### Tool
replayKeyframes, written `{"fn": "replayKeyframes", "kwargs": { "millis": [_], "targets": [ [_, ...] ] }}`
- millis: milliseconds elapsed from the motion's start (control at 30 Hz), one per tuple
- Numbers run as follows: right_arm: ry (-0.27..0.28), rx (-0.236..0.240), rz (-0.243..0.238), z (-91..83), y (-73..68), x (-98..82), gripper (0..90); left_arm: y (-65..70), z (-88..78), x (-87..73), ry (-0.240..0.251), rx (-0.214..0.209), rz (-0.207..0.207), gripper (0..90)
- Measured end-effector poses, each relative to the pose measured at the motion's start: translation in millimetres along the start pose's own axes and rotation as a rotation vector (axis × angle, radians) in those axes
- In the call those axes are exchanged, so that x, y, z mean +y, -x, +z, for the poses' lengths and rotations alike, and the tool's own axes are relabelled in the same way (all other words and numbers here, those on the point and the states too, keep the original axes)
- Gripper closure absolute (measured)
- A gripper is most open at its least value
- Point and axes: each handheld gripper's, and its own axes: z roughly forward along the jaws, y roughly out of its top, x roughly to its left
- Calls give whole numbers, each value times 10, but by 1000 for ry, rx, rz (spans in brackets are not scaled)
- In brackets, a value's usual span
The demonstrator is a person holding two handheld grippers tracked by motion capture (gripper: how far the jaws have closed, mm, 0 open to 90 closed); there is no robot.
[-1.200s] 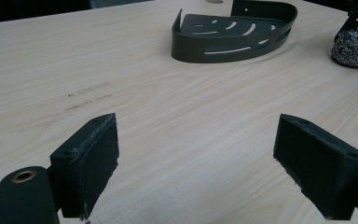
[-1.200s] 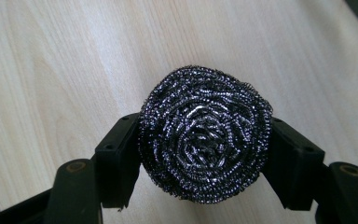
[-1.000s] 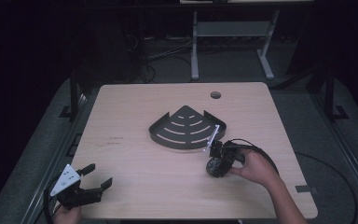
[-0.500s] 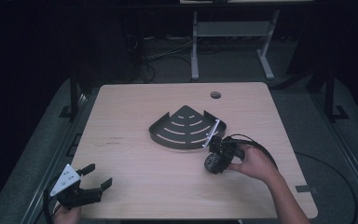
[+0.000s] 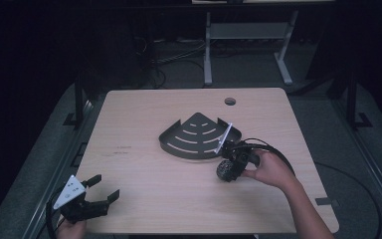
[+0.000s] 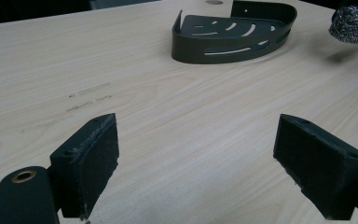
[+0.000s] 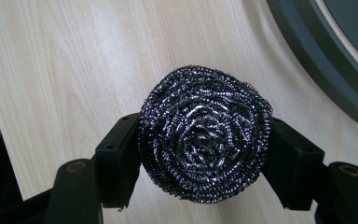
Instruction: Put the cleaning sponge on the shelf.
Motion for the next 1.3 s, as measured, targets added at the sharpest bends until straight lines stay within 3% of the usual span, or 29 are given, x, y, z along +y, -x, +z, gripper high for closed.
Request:
{"fn": "replayKeyframes", "kwargs": {
  "millis": [567,1300],
  "targets": [
    [4,7,-15,-108,61,158,338,-4,-12,6,1,0,1,133],
    [0,17,-20,-126,129,255,338,-9,-19,9,7,3,1,133]
  ]
}}
